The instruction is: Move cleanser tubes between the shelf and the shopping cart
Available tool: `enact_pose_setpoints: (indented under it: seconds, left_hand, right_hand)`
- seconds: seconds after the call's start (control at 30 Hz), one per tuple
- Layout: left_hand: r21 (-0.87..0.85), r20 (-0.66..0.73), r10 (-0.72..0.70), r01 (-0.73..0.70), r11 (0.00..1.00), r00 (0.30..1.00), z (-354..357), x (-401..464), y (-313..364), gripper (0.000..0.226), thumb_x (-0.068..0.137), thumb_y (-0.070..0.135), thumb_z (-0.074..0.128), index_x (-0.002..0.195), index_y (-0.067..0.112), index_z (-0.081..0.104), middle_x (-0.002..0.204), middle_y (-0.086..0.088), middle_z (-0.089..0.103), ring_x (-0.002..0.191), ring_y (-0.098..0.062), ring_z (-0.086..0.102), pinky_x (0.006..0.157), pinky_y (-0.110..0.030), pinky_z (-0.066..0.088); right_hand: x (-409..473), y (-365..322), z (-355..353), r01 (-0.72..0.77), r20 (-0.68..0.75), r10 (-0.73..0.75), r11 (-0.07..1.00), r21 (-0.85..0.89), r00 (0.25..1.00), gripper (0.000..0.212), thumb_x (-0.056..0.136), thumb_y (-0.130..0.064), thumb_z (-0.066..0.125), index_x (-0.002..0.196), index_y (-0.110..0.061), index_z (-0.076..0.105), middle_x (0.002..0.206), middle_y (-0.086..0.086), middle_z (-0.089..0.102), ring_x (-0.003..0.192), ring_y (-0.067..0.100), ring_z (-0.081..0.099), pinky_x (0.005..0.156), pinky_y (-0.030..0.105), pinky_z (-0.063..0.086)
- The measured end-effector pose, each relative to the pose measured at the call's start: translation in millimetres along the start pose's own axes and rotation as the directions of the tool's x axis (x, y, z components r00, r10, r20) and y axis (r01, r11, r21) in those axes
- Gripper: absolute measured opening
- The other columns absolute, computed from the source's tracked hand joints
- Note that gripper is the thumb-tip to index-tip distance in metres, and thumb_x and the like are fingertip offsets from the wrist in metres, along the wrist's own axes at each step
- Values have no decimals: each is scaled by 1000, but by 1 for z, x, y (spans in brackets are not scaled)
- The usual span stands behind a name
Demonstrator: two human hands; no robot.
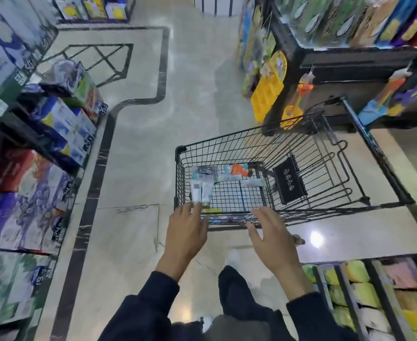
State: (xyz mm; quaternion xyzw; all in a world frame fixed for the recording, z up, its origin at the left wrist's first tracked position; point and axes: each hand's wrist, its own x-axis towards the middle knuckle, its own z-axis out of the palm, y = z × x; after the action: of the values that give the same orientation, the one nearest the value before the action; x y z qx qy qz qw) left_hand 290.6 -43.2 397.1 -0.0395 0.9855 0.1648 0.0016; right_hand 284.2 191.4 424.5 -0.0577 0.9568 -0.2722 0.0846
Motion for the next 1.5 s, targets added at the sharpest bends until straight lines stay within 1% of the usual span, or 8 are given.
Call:
enact_pose_setpoints:
  seconds: [0.17,0.33,0.7,1.0,1.17,1.2,1.3,1.5]
  left_hand:
    - [6,130,-77,77,997,989,13,68,11,39,103,36,51,136,16,56,127,-7,61,115,-30,56,96,-43,49]
    - [1,229,-182,187,982,956,39,118,2,40,105,38,47,139,18,52,134,-7,58,121,-28,52,100,-41,46]
    - [-112,439,-305,388,915,845,155,216,-68,34,98,18,54,126,1,60,116,-22,61,107,-42,58,89,-50,50]
    - [-111,600,-400,568,816,692,272,275,-135,32,96,18,59,124,3,54,118,-20,58,107,-38,56,88,-53,52]
    - [-132,676,-460,709,693,576,324,295,-155,49,82,18,71,126,8,52,120,-14,58,106,-32,60,82,-41,53]
    - [-143,681,-470,731,668,562,332,297,-159,50,81,16,72,125,8,52,119,-14,59,105,-31,61,80,-39,53]
    - [-166,676,-518,794,585,523,348,299,-163,55,79,15,76,127,7,50,119,-14,57,100,-29,60,78,-37,52]
    - [-248,667,-579,873,420,468,371,292,-169,44,80,24,76,115,20,51,110,-4,64,96,-24,65,70,-34,53]
  right_hand:
    - [75,20,0,-6,134,6,1000,1,991,45,107,-41,49,147,-23,54,157,-3,46,149,17,36,122,39,35]
    - [159,28,15,20,276,-13,1000,-22,961,41,107,-35,50,146,-20,55,150,-4,50,139,18,44,109,34,39]
    - [299,19,154,-69,566,78,997,-37,821,49,107,-32,50,154,-20,44,155,6,50,141,27,46,110,39,40]
    - [358,44,275,-432,603,359,902,-28,712,48,101,-21,62,145,-10,48,136,14,61,122,33,59,91,37,46]
    - [383,60,330,-534,624,426,845,-16,655,61,90,-2,64,148,-7,42,134,12,56,121,29,56,101,41,47]
    - [386,65,345,-545,618,429,839,-1,659,66,82,-3,65,144,-10,44,127,5,54,115,27,58,99,44,51]
    - [387,91,390,-584,565,475,812,16,675,69,70,-16,67,137,-17,47,117,10,54,100,31,62,86,49,59]
    - [386,83,414,-631,431,575,775,-16,696,81,78,-8,69,151,-15,34,130,14,46,114,35,54,95,48,55]
